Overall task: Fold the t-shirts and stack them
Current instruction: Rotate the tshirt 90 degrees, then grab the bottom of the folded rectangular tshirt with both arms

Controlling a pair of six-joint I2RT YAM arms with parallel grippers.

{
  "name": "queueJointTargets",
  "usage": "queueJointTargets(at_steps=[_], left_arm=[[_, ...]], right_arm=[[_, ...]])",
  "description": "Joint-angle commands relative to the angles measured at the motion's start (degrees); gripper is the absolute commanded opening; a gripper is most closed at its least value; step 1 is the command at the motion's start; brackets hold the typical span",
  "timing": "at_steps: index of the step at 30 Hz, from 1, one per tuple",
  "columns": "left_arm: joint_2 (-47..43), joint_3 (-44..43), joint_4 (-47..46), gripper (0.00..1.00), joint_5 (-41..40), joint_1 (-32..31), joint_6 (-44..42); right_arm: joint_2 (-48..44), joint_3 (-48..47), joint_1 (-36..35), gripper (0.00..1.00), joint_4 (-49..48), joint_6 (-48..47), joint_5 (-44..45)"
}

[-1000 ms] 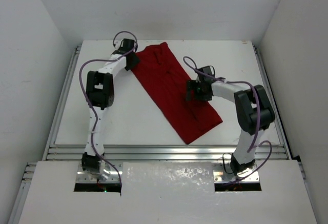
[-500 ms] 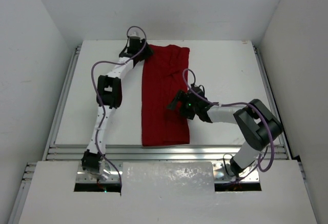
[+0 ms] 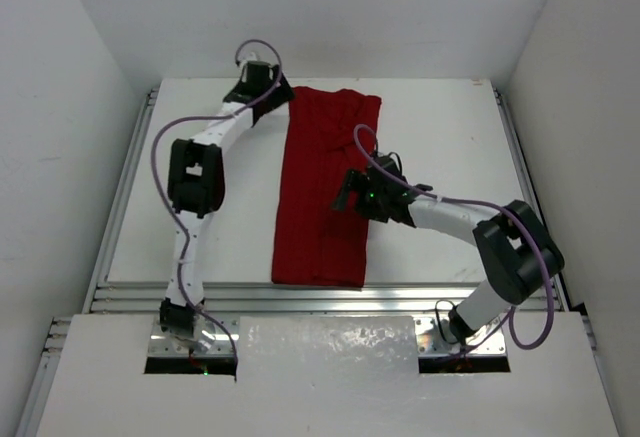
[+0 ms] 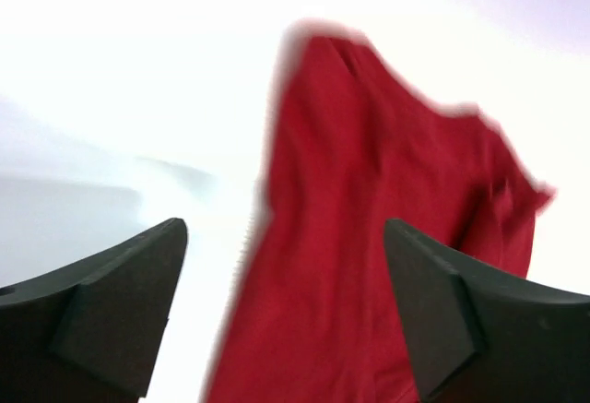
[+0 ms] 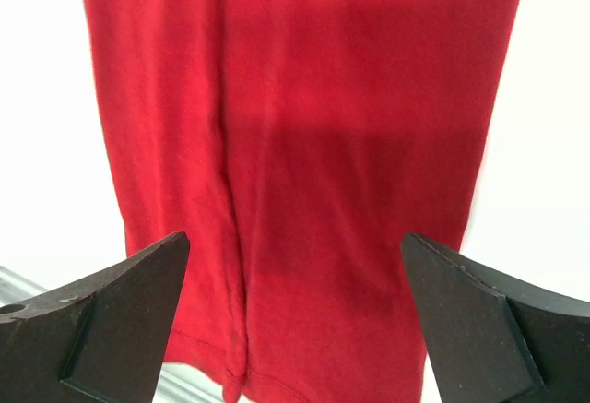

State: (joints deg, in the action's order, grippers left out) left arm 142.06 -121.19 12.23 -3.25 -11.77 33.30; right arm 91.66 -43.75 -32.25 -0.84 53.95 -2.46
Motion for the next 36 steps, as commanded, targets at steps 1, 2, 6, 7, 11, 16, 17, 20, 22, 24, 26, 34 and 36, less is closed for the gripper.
queueJointTargets(at_steps=[1, 2, 6, 7, 11, 16, 17, 20, 22, 24, 26, 34, 36], left_arm=[[-14.3, 2.2, 2.8, 0.88, -17.5, 2.7, -1.6], [-16.9, 3.5, 4.0, 0.88, -18.8, 3.0, -1.4], [-23.3, 9.1, 16.9, 0.88, -20.1, 4.4, 3.1], [-25.6, 17.5, 17.1, 0.88, -19.4, 4.2, 4.1], [-43.8, 42.7, 9.9, 0.87, -14.9, -0.2, 7.7], [-65.0, 70.4, 8.1, 0.87, -17.2, -6.3, 17.1], [-67.1, 72.8, 8.5, 0.87, -16.4, -7.2, 17.9], [-73.6, 81.1, 9.4, 0.86, -11.1, -9.9, 17.7], [-77.2, 86.2, 10.6, 0.85, -8.0, -11.0, 17.0], [-80.9, 90.8, 10.8, 0.82, -2.9, -11.3, 16.5], [-83.5, 95.8, 6.4, 0.76, 4.5, -11.3, 15.3], [-85.3, 101.9, 3.3, 0.66, 11.6, -11.7, 13.5], [-85.4, 103.6, 1.1, 0.60, 13.5, -12.0, 13.7]], right_arm=[[-3.0, -6.3, 0.5, 0.99, 7.2, -7.9, 4.2], [-2.9, -6.7, 0.6, 0.99, 7.4, -8.8, 3.6], [-0.6, -8.6, 1.7, 0.99, 13.1, -14.6, 3.5], [-0.3, -8.5, 2.3, 0.99, 13.4, -15.3, 2.8], [0.4, -7.3, 4.6, 0.96, 11.6, -19.0, -3.3], [-1.6, -9.6, 4.5, 0.81, 16.1, -20.5, -0.7], [-2.5, -8.2, 4.4, 0.81, 16.0, -19.7, 0.1], [-5.8, -2.1, 3.6, 0.80, 12.9, -16.8, -0.7], [-6.6, 2.6, 2.6, 0.79, 11.0, -14.6, -3.4], [-9.4, 6.6, 1.5, 0.79, 8.8, -13.0, -7.3], [-11.8, 13.2, 0.4, 0.77, 3.1, -9.6, -10.8], [-20.7, 23.2, -7.1, 0.68, -2.0, -0.9, -10.6], [-22.9, 26.4, -8.0, 0.65, -3.5, 1.6, -9.5]])
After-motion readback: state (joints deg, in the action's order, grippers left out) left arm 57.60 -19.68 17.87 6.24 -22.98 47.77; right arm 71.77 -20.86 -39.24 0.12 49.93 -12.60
